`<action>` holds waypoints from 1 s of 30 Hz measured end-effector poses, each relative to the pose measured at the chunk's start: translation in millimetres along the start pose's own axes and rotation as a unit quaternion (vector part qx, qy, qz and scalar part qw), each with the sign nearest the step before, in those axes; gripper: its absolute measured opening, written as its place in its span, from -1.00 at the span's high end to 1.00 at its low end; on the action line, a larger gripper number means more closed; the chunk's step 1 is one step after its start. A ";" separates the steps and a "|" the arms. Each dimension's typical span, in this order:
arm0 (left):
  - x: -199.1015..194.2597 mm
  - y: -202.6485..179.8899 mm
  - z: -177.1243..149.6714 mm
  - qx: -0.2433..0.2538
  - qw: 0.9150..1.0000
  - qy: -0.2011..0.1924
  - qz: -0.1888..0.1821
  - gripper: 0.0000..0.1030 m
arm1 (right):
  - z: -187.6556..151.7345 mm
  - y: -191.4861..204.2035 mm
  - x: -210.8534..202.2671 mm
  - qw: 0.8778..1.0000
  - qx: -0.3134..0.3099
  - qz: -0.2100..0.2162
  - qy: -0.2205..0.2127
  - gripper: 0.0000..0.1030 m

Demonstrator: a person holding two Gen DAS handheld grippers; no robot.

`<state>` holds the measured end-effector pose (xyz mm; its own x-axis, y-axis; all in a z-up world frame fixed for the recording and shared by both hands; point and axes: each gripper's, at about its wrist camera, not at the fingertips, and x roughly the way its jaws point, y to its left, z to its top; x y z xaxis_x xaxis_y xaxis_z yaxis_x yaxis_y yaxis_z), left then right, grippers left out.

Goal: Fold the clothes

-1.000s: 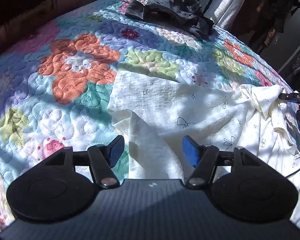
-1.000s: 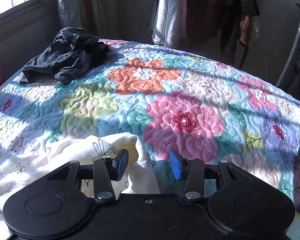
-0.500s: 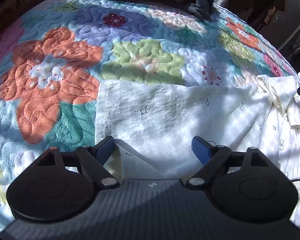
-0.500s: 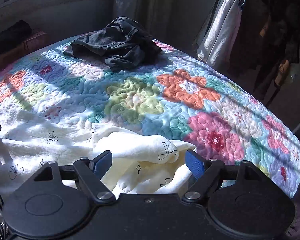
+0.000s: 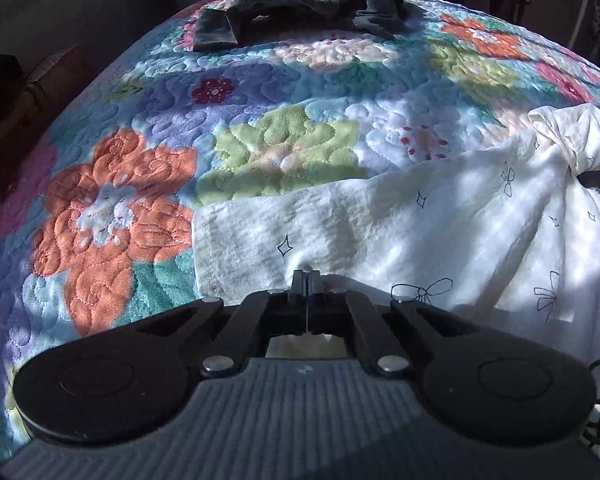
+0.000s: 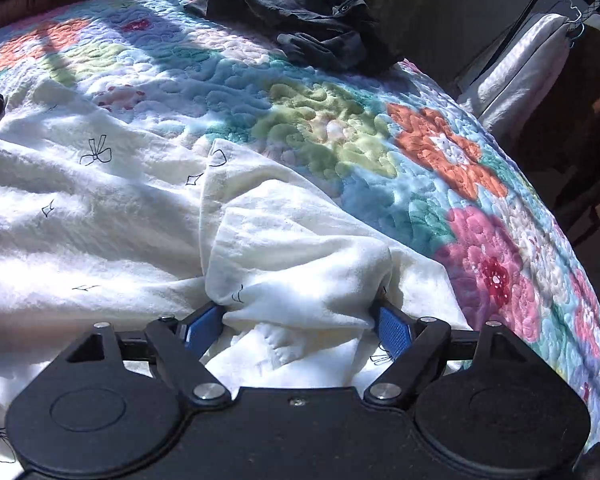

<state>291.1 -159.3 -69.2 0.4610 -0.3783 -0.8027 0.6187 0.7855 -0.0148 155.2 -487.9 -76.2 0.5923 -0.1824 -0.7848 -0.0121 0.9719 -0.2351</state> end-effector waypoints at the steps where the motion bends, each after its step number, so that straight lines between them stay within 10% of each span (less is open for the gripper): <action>1: -2.5 4.4 2.3 -0.014 1.000 -0.012 0.000 1.00 | 1.2 -7.6 -0.7 0.999 0.030 0.003 -0.011 0.06; 3: -7.6 13.1 7.0 -0.042 0.998 -0.037 0.000 1.00 | 5.5 -22.5 -2.7 0.997 0.067 0.007 -0.030 0.77; 14: -5.7 43.8 32.8 -0.075 0.996 -0.039 -0.006 0.99 | 53.0 -62.0 -20.3 0.990 0.042 -0.090 -0.102 0.83; 17: 0.9 39.9 23.1 -0.074 0.997 -0.028 -0.016 0.90 | 54.1 -80.1 2.0 0.991 0.098 -0.083 -0.040 0.81; 21: 9.3 34.4 12.0 -0.061 0.998 -0.013 -0.009 0.25 | 37.3 -84.2 16.0 0.982 0.122 -0.141 -0.008 -0.09; 26: 11.5 36.9 10.3 -0.071 0.996 -0.011 -0.050 -0.36 | 29.5 -106.8 2.8 0.972 0.204 -0.114 0.007 -0.27; 30: 18.8 35.7 11.9 -0.087 0.992 0.024 -0.087 -0.56 | 20.0 -116.9 -17.1 0.958 0.285 -0.012 0.029 -0.32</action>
<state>329.4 -144.2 -77.7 0.3238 -0.4956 -0.8059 0.5656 0.7842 -0.2550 162.6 -595.5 -23.8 0.5414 -0.1976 -0.8172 0.4532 0.8873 0.0857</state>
